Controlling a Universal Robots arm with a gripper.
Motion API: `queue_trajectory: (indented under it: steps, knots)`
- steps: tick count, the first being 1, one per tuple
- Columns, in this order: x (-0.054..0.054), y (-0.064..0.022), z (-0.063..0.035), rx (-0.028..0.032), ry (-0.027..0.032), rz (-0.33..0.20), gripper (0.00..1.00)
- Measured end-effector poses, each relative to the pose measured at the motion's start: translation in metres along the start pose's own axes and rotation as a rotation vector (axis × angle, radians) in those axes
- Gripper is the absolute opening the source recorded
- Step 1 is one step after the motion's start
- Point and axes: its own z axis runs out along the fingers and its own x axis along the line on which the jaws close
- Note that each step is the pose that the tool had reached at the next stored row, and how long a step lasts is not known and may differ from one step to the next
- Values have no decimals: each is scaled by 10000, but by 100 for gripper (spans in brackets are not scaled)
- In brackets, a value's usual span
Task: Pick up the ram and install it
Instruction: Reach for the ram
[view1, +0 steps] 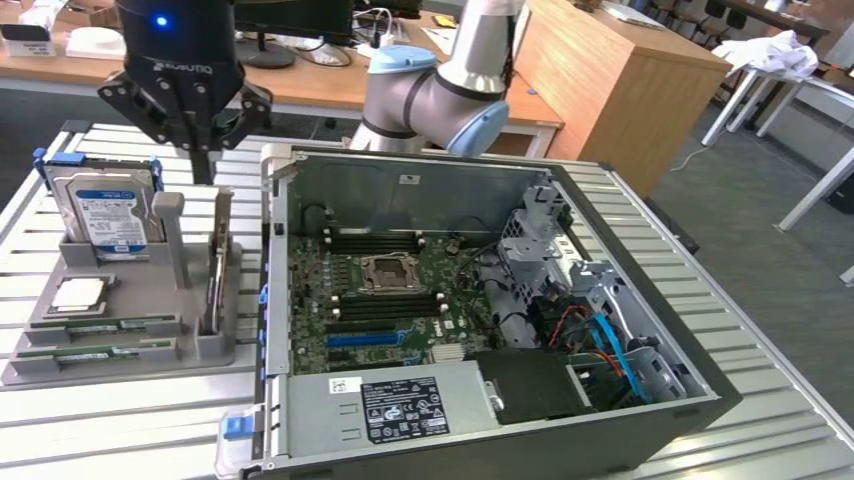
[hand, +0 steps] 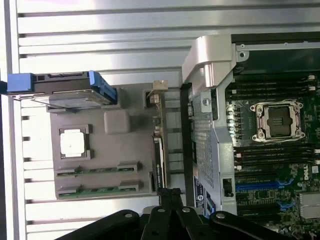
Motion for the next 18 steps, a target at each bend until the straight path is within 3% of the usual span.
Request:
queue_trajectory:
  steps: [18]
  knots:
    - [430, -33, -7, 1, 0, -1, 10]
